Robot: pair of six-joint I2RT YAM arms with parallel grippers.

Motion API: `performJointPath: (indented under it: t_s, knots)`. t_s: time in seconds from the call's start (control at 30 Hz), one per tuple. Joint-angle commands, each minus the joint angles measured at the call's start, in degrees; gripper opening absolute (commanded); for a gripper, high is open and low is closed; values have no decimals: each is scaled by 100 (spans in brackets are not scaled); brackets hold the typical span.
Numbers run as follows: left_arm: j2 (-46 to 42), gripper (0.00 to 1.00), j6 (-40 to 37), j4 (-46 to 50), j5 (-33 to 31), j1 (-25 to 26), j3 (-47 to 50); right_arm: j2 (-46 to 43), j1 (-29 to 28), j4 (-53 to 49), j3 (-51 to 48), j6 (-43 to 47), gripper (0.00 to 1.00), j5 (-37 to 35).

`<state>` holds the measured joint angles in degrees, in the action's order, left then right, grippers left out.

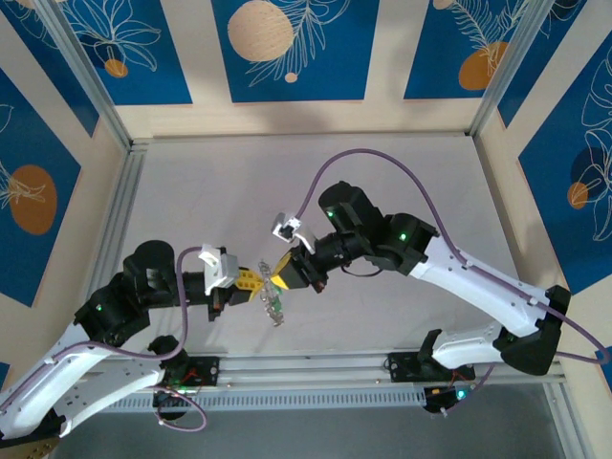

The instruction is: Put the keys on the keyring

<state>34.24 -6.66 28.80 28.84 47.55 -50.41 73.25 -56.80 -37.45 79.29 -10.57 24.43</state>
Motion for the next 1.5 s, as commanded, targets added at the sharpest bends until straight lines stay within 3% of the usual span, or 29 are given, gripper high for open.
performJointPath:
  t_s: [0.0, 0.4, 1.47]
  knots:
    - [-66, 0, -181, -147, 182, 114, -217, 100, 101, -207, 232, -86, 0, -193]
    - [-102, 0, -195, -141, 192, 124, -223, 407, 186, -795, 561, -268, 0, -465]
    - [-24, 0, -282, 6, 212, 211, -319, 819, 397, -1271, 823, -606, 0, -63]
